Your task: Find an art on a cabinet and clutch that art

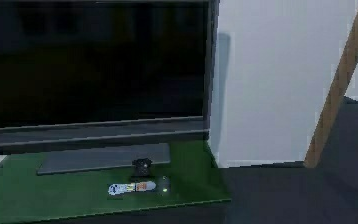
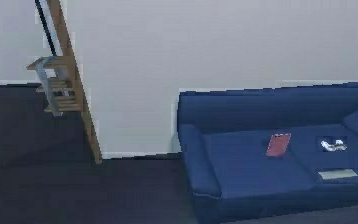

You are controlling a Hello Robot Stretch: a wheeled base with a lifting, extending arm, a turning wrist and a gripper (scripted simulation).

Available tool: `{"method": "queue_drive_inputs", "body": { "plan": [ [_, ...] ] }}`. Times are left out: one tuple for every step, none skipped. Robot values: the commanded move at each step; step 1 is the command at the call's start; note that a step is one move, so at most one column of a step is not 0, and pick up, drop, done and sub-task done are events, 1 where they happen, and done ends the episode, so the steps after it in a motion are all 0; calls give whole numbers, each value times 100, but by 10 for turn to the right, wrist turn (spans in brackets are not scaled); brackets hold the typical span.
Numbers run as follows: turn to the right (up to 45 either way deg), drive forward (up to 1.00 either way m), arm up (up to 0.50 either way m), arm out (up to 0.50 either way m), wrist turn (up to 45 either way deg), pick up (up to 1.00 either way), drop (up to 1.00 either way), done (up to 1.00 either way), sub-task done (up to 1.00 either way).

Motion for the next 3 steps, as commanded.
{"method": "queue_drive_inputs", "body": {
  "plan": [
    [450, 0, 0, 0, 0, 0, 0, 0, 0],
    [30, 0, 0, 0, 0, 0, 0, 0, 0],
    [0, 100, 0, 0, 0, 0, 0, 0, 0]
  ]
}}
